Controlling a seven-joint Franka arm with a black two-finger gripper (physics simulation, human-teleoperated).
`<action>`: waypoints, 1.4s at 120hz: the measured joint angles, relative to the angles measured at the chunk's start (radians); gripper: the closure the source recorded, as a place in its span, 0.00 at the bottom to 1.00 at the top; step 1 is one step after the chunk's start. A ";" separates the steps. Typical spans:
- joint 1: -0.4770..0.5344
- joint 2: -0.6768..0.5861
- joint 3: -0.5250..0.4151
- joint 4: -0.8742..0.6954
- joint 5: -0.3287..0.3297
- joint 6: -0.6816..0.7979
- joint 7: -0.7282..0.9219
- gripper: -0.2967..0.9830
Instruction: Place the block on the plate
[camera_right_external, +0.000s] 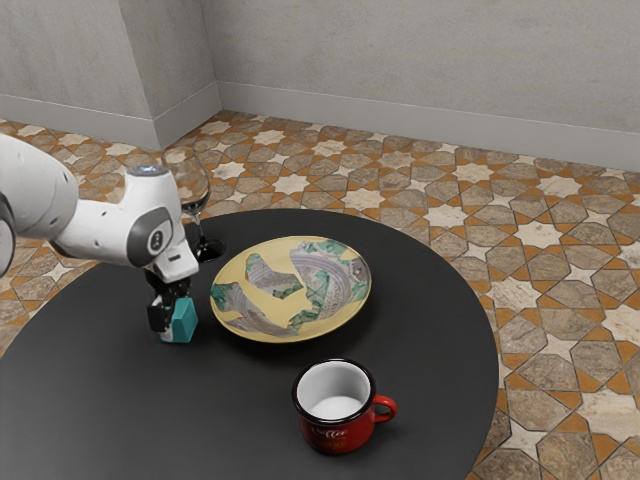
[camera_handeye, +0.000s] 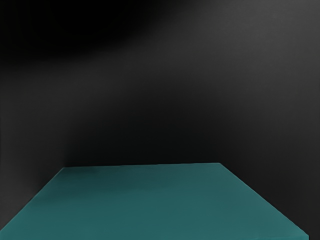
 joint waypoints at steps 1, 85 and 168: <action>0.000 0.000 0.000 0.000 -0.001 0.000 0.001 0.33; -0.016 -0.248 -0.106 0.017 -0.007 -0.038 0.047 0.46; -0.084 0.141 -0.216 0.373 -0.005 -0.091 0.011 0.34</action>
